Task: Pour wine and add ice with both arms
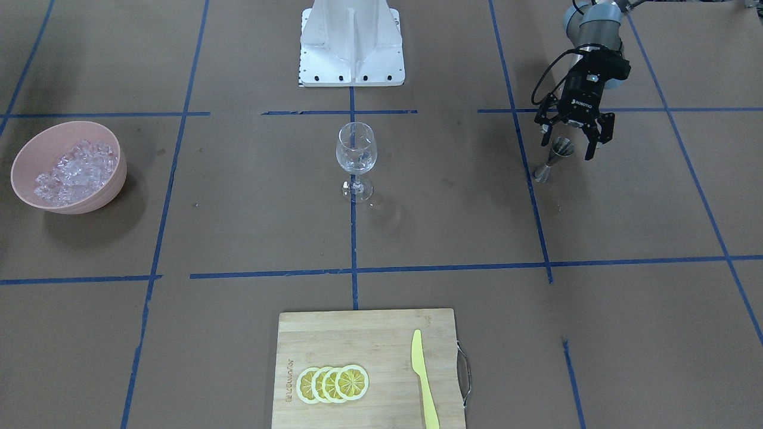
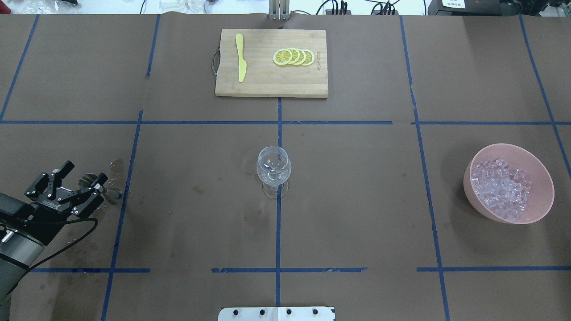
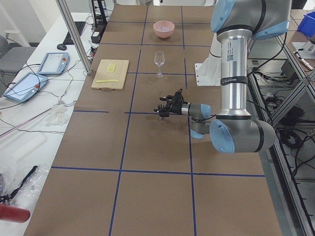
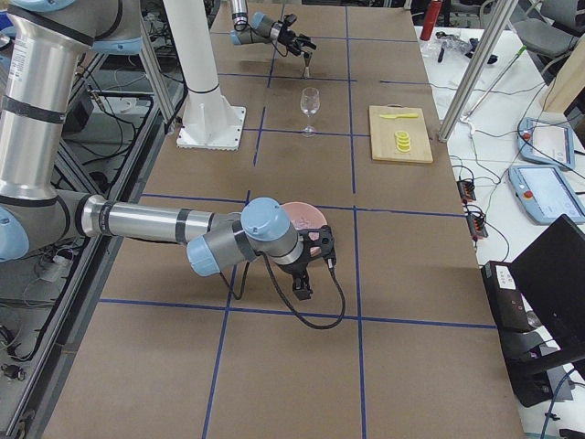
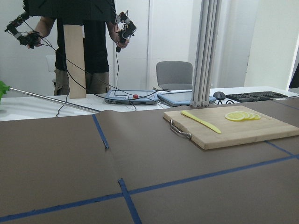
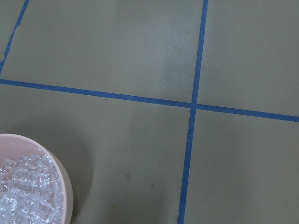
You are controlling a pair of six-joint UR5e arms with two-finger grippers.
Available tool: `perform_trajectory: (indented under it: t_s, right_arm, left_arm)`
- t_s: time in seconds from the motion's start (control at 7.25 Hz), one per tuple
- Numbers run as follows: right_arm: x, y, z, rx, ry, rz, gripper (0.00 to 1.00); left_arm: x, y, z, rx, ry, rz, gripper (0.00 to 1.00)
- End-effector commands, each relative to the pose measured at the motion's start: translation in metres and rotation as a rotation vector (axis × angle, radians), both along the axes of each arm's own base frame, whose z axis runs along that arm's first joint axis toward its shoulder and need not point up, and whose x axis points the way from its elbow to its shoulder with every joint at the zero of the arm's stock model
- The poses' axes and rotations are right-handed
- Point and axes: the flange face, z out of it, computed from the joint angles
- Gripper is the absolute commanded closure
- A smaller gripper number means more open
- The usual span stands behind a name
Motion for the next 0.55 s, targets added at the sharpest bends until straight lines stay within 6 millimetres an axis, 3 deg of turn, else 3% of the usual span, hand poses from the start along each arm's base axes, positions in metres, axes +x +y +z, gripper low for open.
perform_trajectory:
  t_s: [0.0,0.28,0.41]
  right_arm:
    - [0.0,-0.001,0.0,0.002,0.0,0.0,0.0]
    - [0.0,-0.001,-0.001,0.003,0.002,-0.001,0.0]
    - [0.0,-0.001,0.0,0.002,0.002,0.0,0.0]
  left_arm:
    - [-0.015,-0.014,-0.01,0.009,0.012,-0.047,0.0]
    - [-0.052,-0.06,-0.007,0.068,-0.099,0.018,0.0]
    - [-0.083,-0.096,-0.002,0.068,-0.211,0.078,0.0]
